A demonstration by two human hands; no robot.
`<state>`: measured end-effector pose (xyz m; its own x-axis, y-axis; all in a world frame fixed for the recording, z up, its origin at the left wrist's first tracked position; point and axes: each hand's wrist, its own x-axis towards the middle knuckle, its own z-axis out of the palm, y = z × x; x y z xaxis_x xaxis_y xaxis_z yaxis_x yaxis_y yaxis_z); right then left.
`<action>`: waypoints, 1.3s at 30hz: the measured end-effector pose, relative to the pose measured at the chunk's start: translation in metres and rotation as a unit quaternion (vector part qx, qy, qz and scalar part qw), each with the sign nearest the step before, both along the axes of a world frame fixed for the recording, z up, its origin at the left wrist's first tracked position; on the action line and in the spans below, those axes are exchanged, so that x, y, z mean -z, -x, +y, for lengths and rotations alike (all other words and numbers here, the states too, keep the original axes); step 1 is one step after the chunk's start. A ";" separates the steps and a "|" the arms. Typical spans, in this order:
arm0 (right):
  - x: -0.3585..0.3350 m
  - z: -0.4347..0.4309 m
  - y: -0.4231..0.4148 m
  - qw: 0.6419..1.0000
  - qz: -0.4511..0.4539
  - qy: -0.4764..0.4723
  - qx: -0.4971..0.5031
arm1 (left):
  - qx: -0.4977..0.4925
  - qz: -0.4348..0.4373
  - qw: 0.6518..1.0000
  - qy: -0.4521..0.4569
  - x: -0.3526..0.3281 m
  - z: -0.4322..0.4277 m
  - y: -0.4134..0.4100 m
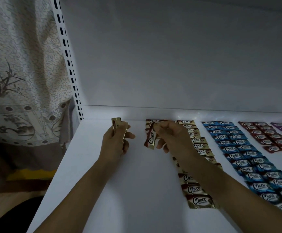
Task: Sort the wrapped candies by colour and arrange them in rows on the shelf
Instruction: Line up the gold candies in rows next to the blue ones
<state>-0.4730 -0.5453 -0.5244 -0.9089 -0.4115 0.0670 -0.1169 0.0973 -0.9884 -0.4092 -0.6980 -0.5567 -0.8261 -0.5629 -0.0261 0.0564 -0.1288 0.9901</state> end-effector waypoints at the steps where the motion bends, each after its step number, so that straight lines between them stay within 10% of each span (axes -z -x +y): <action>1: 0.001 0.001 0.001 0.999 0.020 -0.031 -0.004 | 0.003 -0.001 1.000 0.008 0.000 0.001 0.001; 6: 0.014 0.008 0.006 0.966 0.088 -0.243 -0.025 | 0.000 0.001 1.000 0.014 -0.001 0.002 0.001; 11: 0.007 0.017 0.006 0.823 0.299 -0.484 -0.004 | -0.002 -0.001 1.000 0.020 -0.001 0.002 0.001; 19: 0.033 0.034 -0.009 0.753 0.488 -0.397 -0.192 | 0.002 0.008 0.999 0.046 0.001 0.004 0.001; 39: 0.036 0.010 0.002 0.687 0.445 -0.570 -0.070 | 0.019 0.001 0.997 0.071 0.001 0.007 -0.002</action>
<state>-0.4748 -0.5351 -0.5603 -0.6631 -0.7369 0.1311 -0.7129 0.6752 0.1893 -0.4076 -0.6911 -0.5576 -0.8472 -0.5287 0.0524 0.0556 0.0100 0.9984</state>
